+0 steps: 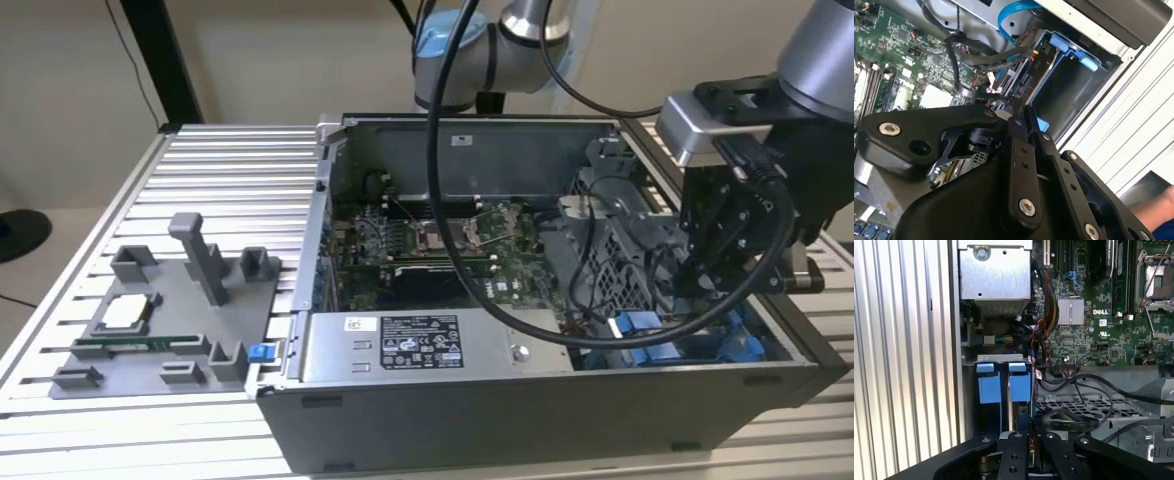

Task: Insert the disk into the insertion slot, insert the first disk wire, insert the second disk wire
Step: 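Insert the second disk wire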

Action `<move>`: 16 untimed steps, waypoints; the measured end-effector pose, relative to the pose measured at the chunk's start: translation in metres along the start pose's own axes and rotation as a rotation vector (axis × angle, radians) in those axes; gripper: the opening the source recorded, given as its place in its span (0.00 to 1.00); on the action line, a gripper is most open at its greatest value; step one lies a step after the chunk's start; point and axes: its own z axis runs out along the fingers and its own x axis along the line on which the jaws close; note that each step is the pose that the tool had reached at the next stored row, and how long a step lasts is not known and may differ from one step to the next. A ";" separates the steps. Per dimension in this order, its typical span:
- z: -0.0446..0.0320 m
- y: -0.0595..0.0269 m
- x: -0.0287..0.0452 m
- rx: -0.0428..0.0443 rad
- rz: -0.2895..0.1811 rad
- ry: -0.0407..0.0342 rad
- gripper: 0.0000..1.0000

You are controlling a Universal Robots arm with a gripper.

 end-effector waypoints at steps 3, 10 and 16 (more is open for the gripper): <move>0.0001 0.0001 -0.0001 0.0000 0.000 0.0002 0.00; 0.0014 0.0000 -0.0003 0.0001 0.000 0.0003 0.00; 0.0019 0.0000 -0.0004 0.0000 0.000 0.0000 0.00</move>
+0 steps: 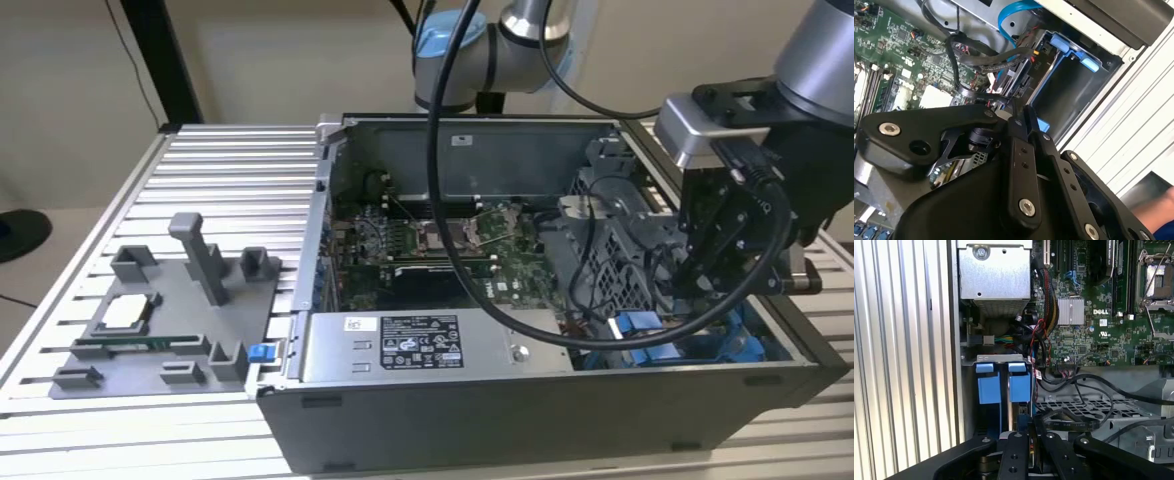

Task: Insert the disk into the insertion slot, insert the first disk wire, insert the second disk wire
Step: 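Insert the second disk wire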

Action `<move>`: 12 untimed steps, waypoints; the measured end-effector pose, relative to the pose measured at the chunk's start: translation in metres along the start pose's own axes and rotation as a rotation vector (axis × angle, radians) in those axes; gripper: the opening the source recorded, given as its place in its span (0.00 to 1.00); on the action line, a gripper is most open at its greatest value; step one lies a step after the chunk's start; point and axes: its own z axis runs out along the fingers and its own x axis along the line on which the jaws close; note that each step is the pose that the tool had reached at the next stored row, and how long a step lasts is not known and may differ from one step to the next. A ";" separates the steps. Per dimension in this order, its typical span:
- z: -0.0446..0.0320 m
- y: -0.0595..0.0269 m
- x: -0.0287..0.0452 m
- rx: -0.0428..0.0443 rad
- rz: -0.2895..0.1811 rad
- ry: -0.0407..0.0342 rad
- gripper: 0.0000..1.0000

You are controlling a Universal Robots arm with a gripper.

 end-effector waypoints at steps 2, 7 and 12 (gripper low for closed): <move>0.0005 0.0000 -0.0002 0.0000 0.000 0.0003 0.00; 0.0029 -0.0012 -0.0007 0.0003 0.000 0.0013 0.00; 0.0055 -0.0059 -0.0007 0.0003 -0.001 0.0018 0.00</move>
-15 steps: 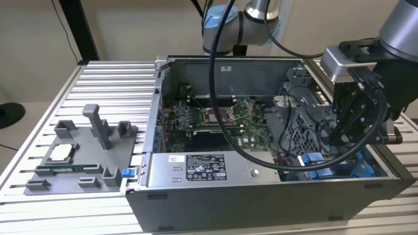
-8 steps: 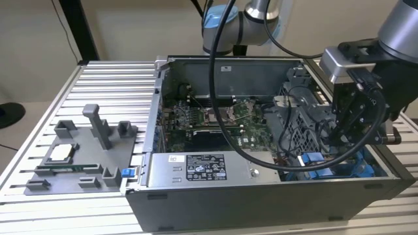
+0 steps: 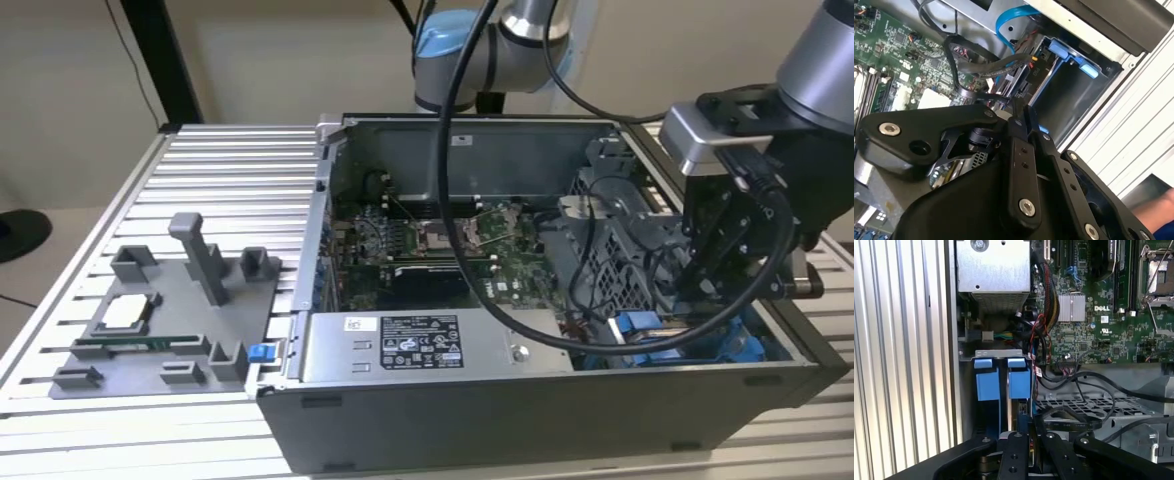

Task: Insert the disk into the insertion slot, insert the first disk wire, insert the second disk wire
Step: 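Insert the second disk wire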

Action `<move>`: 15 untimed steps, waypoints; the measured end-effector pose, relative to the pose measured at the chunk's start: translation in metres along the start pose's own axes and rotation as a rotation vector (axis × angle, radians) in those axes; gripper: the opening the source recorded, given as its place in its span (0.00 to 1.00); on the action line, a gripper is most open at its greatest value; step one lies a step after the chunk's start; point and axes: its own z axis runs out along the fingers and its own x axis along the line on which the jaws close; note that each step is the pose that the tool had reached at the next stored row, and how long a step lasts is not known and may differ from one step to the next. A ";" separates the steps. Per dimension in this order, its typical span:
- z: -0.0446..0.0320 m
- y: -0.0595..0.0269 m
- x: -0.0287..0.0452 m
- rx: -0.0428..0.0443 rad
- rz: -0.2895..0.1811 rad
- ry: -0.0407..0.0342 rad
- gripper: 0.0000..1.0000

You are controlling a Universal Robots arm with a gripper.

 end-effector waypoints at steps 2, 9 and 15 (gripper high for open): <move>0.0009 -0.0011 0.0000 -0.0002 -0.004 -0.0002 0.00; 0.0014 -0.0019 0.0000 -0.0008 -0.012 0.0005 0.00; 0.0022 -0.0020 0.0001 -0.0011 -0.015 0.0005 0.00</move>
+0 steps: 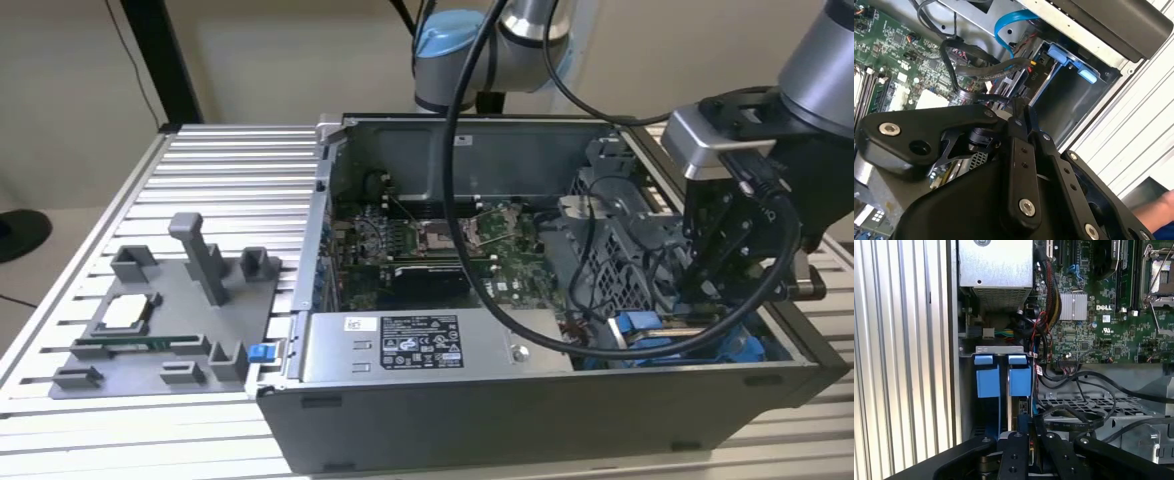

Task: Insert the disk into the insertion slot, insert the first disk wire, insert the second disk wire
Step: 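Insert the second disk wire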

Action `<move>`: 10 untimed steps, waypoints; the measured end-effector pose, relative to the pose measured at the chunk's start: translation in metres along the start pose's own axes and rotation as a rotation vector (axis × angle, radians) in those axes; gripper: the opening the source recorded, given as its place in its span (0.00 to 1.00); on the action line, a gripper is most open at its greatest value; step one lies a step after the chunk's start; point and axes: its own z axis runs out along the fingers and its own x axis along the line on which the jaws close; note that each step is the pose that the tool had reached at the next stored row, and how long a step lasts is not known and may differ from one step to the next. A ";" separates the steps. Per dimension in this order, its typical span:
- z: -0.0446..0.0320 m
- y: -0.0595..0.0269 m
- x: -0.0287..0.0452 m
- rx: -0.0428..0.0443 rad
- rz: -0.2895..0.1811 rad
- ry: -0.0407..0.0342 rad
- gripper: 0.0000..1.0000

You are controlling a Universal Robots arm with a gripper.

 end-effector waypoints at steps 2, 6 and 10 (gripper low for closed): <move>0.0007 -0.0005 0.0000 0.0000 -0.001 0.0005 0.00; 0.0023 -0.0013 0.0001 -0.0003 -0.006 0.0015 0.00; 0.0037 -0.0021 0.0002 -0.0005 -0.009 0.0028 0.00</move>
